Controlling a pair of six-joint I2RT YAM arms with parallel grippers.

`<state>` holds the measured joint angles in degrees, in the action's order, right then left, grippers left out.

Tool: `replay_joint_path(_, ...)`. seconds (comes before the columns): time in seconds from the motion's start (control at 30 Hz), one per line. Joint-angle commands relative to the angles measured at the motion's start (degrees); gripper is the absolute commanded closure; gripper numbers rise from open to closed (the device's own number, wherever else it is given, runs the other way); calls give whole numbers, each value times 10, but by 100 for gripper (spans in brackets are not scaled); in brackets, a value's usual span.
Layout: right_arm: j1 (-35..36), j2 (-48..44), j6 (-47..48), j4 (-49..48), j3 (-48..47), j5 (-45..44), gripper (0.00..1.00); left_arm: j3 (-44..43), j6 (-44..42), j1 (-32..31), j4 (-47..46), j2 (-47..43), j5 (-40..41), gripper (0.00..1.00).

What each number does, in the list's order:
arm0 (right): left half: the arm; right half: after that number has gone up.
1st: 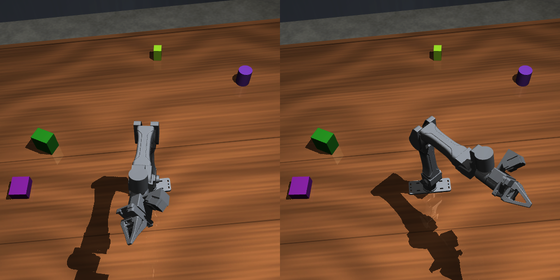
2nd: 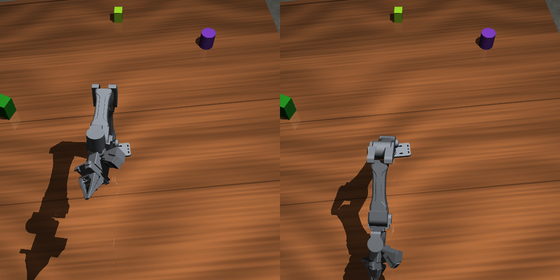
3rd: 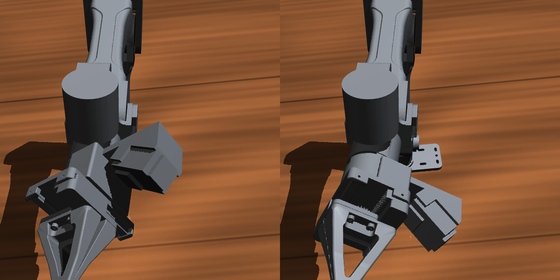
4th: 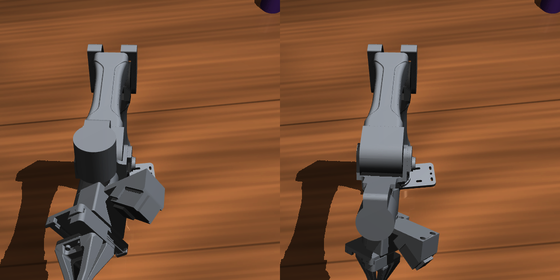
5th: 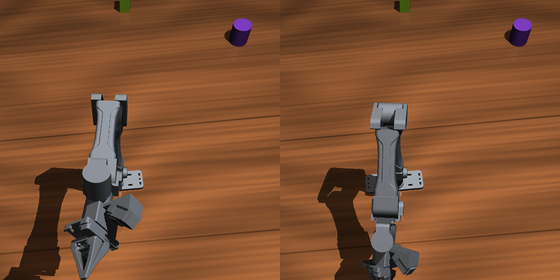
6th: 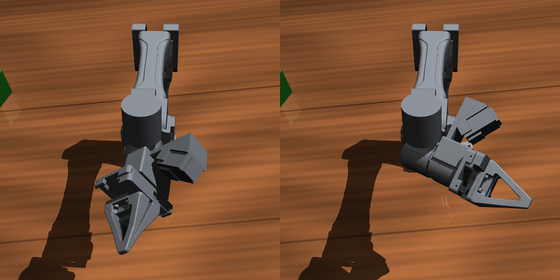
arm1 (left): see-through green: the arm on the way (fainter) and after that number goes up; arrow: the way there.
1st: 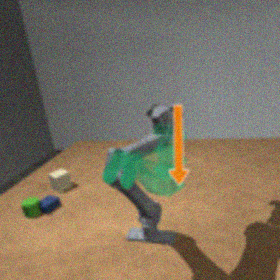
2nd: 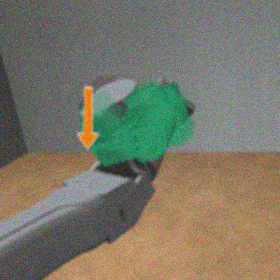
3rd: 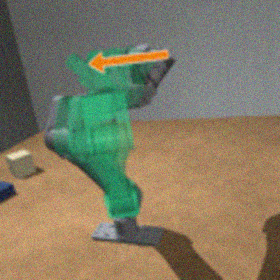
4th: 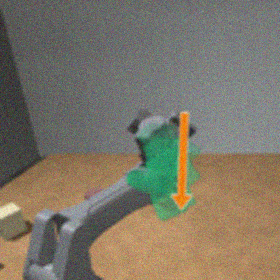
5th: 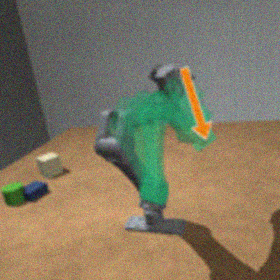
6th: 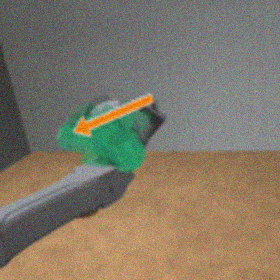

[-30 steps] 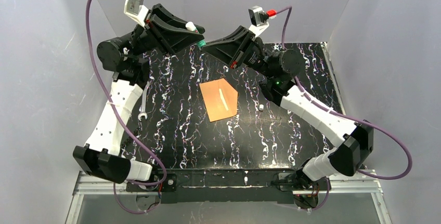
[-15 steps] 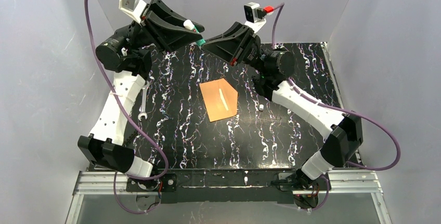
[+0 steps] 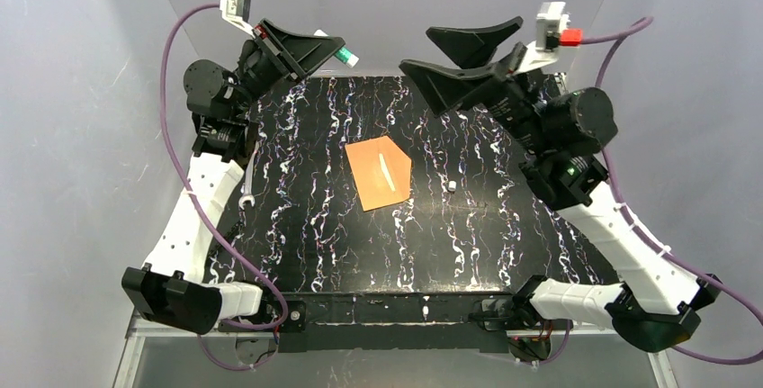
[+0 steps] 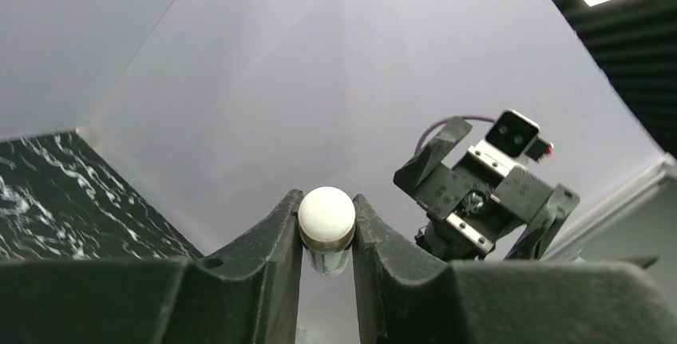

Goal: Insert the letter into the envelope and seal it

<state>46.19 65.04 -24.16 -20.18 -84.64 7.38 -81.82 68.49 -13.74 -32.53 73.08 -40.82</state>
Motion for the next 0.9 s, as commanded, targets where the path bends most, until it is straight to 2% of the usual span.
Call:
replay_joint_path(0.0, 2, 63, 157, 139, -38, 1, 2, 10, 97, 1, 65, -15, 54, 100)
replay_joint_path(0.1, 2, 97, 196, 163, -70, 42, 7, 8, 128, 1, 101, -11, 47, 100)
replay_joint_path(0.17, 3, 119, 218, 176, -90, 65, 12, 5, 128, 1, 128, -9, 40, 100)
replay_joint_path(0.27, 5, 138, 239, 184, -109, 75, 15, 7, 129, 2, 154, -8, 34, 100)
replay_joint_path(0.53, 5, 157, 216, 143, -110, 58, 24, 14, 127, 1, 163, -2, 26, 100)
replay_joint_path(0.73, 6, 157, 183, 119, -101, 37, 23, 15, 121, 1, 164, -3, 22, 100)
replay_joint_path(0.8, 6, 163, 179, 124, -107, 37, 29, 15, 122, 1, 164, -3, 25, 100)
replay_joint_path(0.87, 6, 168, 172, 129, -113, 31, 41, 4, 115, 1, 164, -1, 24, 100)
